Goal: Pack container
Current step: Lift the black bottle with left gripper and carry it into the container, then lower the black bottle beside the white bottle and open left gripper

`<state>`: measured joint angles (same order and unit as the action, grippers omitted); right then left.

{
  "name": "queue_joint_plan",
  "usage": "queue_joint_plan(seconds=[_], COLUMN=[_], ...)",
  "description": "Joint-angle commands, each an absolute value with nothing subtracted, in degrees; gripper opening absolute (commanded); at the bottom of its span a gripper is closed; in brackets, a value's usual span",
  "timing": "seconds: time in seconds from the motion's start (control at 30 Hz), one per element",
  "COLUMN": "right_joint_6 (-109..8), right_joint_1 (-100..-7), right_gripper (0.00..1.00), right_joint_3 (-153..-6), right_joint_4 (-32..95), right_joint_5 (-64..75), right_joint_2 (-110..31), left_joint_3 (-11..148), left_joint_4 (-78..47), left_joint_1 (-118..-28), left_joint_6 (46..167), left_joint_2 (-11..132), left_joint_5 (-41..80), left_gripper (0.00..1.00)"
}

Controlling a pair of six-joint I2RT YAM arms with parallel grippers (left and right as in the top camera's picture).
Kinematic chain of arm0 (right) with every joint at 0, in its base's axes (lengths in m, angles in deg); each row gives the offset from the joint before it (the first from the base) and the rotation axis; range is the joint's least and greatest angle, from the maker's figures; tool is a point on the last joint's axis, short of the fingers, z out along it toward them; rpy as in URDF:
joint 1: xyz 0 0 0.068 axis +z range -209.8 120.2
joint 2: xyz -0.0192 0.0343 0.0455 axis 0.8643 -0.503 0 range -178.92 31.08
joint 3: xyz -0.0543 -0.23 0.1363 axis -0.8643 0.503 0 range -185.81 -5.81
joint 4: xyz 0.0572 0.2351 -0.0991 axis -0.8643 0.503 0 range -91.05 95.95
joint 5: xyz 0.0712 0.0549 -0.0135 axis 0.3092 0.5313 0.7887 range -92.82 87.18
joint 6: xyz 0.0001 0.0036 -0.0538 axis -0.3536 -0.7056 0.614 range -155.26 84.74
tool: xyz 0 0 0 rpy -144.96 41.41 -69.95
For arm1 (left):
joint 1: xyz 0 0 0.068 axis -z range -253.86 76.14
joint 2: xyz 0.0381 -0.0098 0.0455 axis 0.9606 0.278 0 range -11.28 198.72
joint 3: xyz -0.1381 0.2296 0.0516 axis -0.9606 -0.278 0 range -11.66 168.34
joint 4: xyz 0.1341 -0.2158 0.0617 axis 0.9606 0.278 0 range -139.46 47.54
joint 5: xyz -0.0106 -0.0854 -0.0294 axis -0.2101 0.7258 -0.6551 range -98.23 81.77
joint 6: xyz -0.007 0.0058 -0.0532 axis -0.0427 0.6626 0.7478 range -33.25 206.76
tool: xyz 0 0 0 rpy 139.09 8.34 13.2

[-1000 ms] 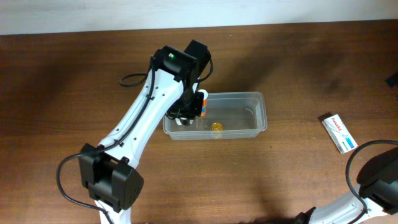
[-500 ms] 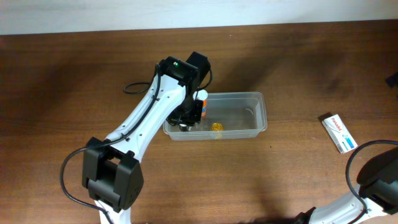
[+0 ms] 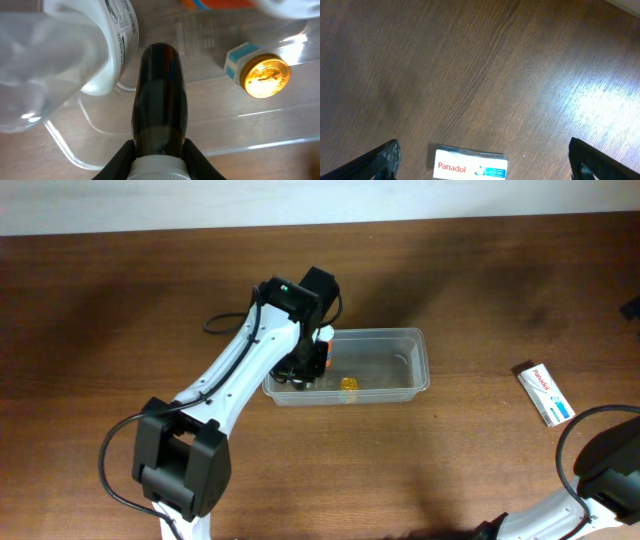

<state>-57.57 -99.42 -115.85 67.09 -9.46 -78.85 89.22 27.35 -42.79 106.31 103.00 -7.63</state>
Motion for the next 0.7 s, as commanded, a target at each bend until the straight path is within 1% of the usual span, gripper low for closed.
queue_joint_plan(seconds=[0.0, 0.67], right_joint_6=[-57.8, -57.8], right_joint_1=[-99.6, -99.6], right_gripper=[0.98, 0.98], right_joint_3=[-116.4, -116.4], right_joint_4=[67.1, 67.1], right_joint_5=[-10.2, -10.2], right_joint_2=[-78.2, -78.2], left_joint_3=[88.8, 88.7], left_joint_4=[26.8, 25.8], left_joint_1=[-42.7, -42.2], left_joint_6=[106.9, 106.4], left_joint_2=[101.3, 102.3], left_joint_5=[-8.0, -8.1], left_gripper=[0.04, 0.04])
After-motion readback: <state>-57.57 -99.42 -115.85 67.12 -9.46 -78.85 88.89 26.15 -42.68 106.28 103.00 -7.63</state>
